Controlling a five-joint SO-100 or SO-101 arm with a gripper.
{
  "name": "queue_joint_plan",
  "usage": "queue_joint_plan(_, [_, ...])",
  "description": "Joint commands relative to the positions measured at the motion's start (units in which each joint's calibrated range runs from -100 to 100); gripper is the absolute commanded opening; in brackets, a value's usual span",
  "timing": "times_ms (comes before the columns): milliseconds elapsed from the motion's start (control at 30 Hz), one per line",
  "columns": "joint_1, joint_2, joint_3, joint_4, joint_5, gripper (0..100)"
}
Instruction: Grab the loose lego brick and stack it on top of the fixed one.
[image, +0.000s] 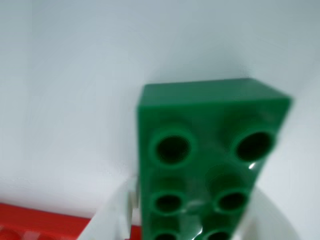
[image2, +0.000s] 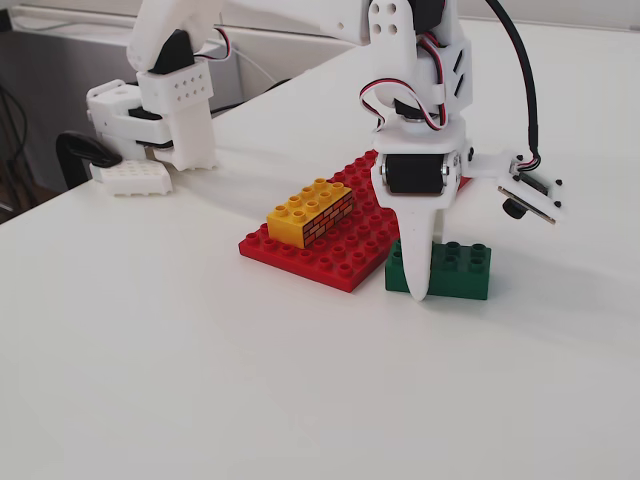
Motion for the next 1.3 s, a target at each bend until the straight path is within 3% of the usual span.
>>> queue_joint_plan(0, [-0.15, 0.16, -0.83, 0.42, -0.15, 2])
queue_joint_plan(167, [-0.15, -1.02, -1.01, 3.19, 0.32, 11])
queue_joint_plan(333, [0.22, -6.27, -11.33, 18.72, 1.47, 12])
queue_joint_plan(500, [-0.07, -16.85, -18.66, 23.66, 13.92, 11])
queue_joint_plan(600, [-0.15, -23.04, -18.3, 23.66, 18.2, 11])
queue_joint_plan(867, [-0.22, -36.67, 1.07, 23.66, 34.72, 10])
queue_joint_plan(1067, [-0.22, -43.27, 21.07, 23.05, 38.9, 2])
queue_joint_plan(1267, [-0.22, -47.0, 30.03, 22.88, 39.27, 2])
